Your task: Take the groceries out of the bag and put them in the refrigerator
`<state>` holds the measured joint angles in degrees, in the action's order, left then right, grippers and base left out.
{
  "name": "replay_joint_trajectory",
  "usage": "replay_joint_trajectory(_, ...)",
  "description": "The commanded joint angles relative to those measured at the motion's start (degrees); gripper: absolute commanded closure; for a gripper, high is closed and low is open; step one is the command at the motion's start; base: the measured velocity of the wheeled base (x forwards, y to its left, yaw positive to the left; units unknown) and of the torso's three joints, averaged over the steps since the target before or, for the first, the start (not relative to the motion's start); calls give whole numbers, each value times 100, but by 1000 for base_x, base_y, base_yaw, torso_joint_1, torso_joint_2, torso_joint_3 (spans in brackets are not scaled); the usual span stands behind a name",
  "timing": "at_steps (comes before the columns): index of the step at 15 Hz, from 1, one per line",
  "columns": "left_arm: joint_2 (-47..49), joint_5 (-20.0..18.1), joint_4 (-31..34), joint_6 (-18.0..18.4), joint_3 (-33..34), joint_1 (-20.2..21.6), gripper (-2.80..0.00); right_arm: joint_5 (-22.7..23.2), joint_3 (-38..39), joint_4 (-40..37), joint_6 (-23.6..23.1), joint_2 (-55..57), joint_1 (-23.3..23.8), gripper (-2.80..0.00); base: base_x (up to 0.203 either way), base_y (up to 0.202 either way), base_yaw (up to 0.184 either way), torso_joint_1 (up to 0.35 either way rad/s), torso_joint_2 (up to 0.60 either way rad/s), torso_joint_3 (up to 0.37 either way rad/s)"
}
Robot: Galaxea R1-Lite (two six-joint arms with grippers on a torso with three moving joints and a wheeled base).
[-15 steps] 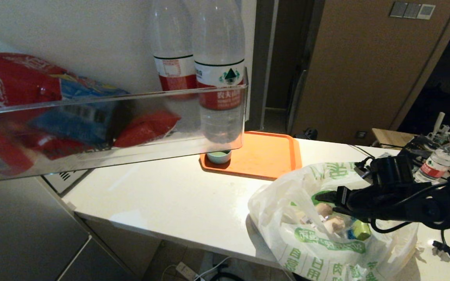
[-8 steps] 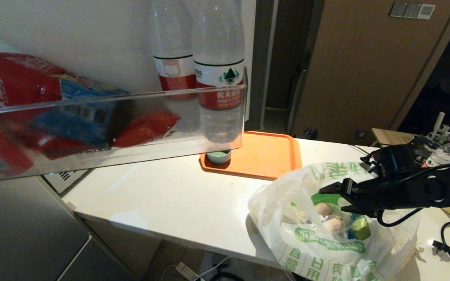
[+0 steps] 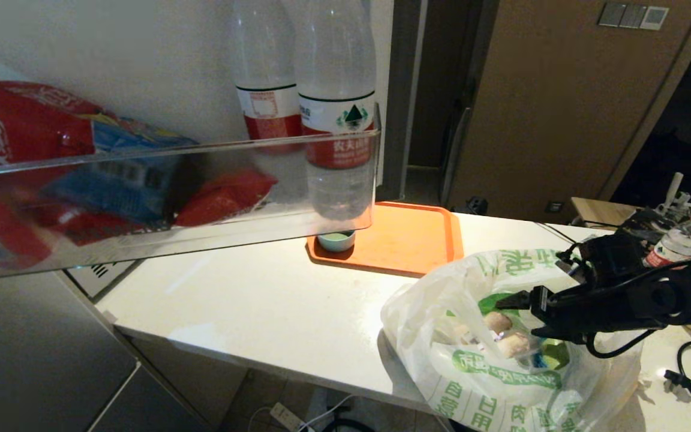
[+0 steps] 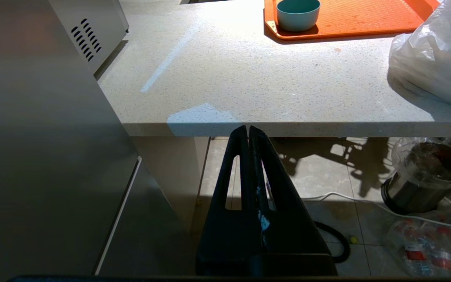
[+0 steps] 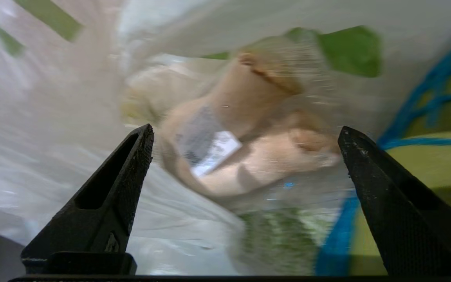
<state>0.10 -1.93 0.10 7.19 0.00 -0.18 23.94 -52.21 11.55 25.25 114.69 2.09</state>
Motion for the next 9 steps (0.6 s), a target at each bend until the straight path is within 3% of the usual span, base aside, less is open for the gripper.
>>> replay_joint_trajectory(1, 3, -1, -1, 1, 0, 1, 0, 15, 53, -1, -263, 13, 141, -280, 0, 0, 0, 0, 0, 0)
replay_joint_trajectory(6, -1, -1, 8, 1, -9, 1, 0, 71, 298, 30, -643, 79, 301, -280, 0, 0, 0, 0, 0, 0)
replay_joint_trajectory(9, -1, -1, 25, 1, -9, 1, 0, 532, 308, 40, -833, 121, 345, -280, 0, 0, 0, 0, 0, 0)
